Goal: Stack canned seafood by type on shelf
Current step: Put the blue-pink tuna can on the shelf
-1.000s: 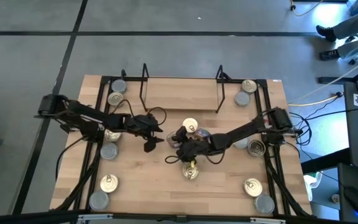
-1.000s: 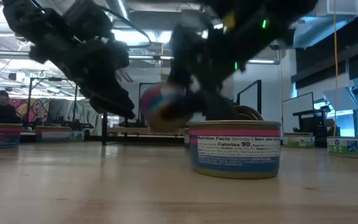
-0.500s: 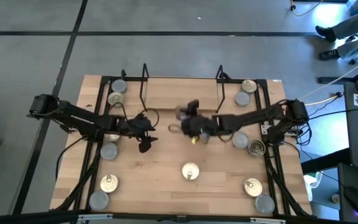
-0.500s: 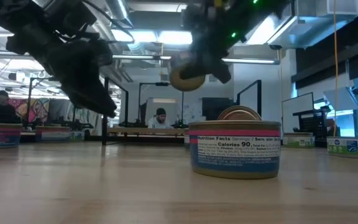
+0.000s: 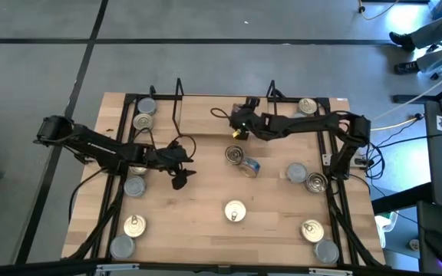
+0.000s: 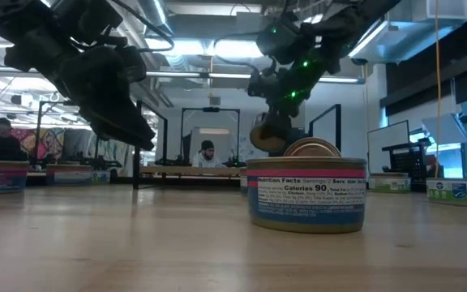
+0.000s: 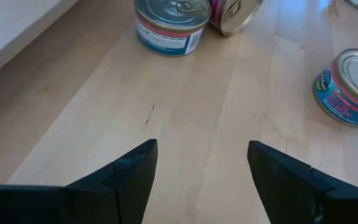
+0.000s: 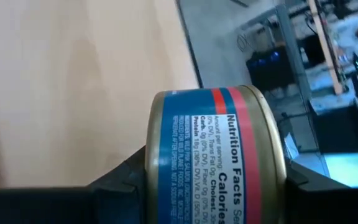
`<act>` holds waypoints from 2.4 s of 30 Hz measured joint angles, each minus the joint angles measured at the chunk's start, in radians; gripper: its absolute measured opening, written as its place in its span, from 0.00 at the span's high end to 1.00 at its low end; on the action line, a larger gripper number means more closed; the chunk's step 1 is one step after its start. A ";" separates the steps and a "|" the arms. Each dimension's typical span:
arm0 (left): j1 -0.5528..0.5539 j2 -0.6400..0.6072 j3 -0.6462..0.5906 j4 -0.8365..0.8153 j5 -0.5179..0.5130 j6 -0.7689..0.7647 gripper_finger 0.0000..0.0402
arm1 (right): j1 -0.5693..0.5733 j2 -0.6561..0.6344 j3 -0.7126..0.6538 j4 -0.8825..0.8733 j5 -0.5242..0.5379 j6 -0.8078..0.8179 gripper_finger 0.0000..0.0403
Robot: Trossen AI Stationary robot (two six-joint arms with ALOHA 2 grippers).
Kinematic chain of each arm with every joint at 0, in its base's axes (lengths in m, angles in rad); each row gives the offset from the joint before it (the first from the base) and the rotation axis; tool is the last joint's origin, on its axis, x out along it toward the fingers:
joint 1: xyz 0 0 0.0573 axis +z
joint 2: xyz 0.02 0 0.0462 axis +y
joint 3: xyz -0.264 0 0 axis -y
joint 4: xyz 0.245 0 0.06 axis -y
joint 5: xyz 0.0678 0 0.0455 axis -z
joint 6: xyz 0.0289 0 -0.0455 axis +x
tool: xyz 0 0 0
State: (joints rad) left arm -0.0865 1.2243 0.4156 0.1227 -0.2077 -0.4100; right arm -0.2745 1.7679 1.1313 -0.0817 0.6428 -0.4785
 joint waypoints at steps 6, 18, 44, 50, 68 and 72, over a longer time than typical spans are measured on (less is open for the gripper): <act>-0.001 0.000 0.000 -0.006 -0.006 0.004 0.38 | -0.044 0.040 0.000 0.011 -0.001 0.030 0.55; -0.006 0.000 0.000 -0.006 -0.007 0.020 0.38 | -0.073 0.069 0.000 0.008 -0.007 0.036 0.55; -0.006 0.000 0.000 -0.006 -0.007 0.023 0.38 | -0.185 0.065 0.002 -0.087 -0.050 0.064 0.51; -0.006 0.000 0.000 -0.006 -0.006 0.027 0.38 | -0.186 0.065 0.002 -0.114 -0.077 0.063 0.45; -0.006 0.000 0.000 -0.006 -0.006 0.021 0.38 | -0.185 0.065 0.002 -0.152 -0.112 0.061 0.29; -0.006 0.000 0.000 -0.006 -0.006 0.020 0.38 | -0.184 0.065 0.001 -0.157 -0.114 0.062 0.24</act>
State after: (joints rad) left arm -0.0921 1.2240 0.4160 0.1165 -0.2138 -0.3897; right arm -0.4584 1.8328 1.1324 -0.2383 0.5285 -0.4168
